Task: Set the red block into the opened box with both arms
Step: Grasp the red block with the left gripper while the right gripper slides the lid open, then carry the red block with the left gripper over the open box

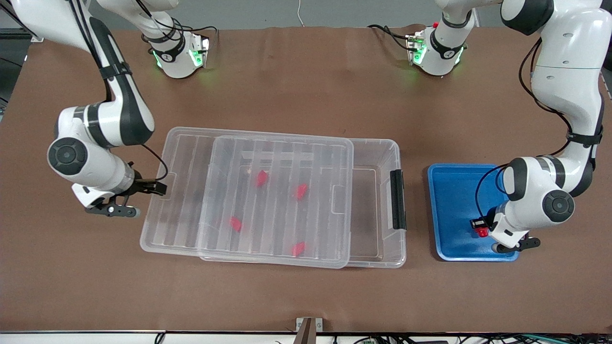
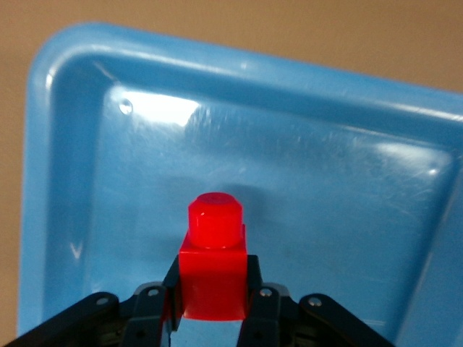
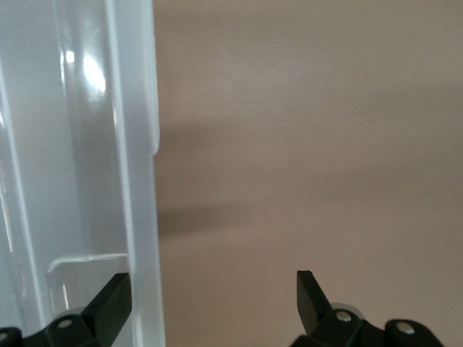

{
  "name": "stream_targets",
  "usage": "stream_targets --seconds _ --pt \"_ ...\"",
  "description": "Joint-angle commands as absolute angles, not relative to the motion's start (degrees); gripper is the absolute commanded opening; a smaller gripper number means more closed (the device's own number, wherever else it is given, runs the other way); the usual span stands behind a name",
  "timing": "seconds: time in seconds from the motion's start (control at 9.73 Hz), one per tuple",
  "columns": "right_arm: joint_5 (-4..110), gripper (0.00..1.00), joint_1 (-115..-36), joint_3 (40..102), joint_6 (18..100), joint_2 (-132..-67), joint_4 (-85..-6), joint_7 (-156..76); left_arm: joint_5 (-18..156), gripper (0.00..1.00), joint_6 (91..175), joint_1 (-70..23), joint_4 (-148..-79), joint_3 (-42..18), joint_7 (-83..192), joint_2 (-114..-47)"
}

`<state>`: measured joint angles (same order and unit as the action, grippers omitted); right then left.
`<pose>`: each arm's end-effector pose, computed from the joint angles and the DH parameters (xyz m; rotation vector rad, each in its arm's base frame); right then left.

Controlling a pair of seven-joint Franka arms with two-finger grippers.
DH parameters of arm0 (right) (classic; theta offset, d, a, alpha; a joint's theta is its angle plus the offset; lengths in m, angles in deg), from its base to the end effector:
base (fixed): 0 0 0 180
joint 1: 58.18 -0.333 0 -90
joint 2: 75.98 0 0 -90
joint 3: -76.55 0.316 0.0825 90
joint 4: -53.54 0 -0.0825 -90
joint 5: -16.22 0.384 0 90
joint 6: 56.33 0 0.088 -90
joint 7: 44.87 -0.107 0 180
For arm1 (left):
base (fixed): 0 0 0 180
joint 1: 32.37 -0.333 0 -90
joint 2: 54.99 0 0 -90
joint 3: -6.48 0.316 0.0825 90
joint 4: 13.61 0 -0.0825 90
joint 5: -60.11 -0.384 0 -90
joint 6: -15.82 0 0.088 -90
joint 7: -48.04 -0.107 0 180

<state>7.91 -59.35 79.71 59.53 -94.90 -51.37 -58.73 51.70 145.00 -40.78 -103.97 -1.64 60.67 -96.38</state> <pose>0.6171 0.0363 0.3424 3.0046 -0.1439 -0.1795 0.6959 0.0208 0.2144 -3.1091 -0.2553 0.0522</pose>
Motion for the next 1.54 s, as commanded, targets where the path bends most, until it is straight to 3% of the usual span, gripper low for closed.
stream_targets --seconds 0.0,0.31,0.51,0.93,1.23,1.44 --pt "6.11 1.00 -58.89 76.48 55.49 -94.43 -49.56 -55.08 50.61 0.00 139.42 -40.37 -104.40 -2.74 61.23 -91.32" --pt "5.94 1.00 -58.89 73.13 55.21 -94.52 -48.50 -49.19 51.05 0.00 132.65 -40.02 -104.05 -7.74 62.62 -83.05" --pt "5.94 1.00 -58.97 73.12 55.12 -94.61 -46.58 -49.44 51.05 0.00 124.14 -40.02 -99.33 -10.82 65.86 -82.24" --pt "6.81 1.00 -60.12 73.65 45.47 -93.56 -31.30 -54.89 50.44 0.00 120.14 -38.27 -97.28 -19.17 76.33 -82.41" --pt "16.98 1.00 -54.87 73.04 35.55 -82.78 -30.48 -55.07 50.00 0.00 122.07 -29.15 -96.41 -19.71 81.86 -84.69" --pt "17.54 1.00 -54.76 71.72 30.61 -76.97 -31.00 -54.89 49.30 0.00 126.18 -25.35 -96.40 -19.71 84.78 -87.40"
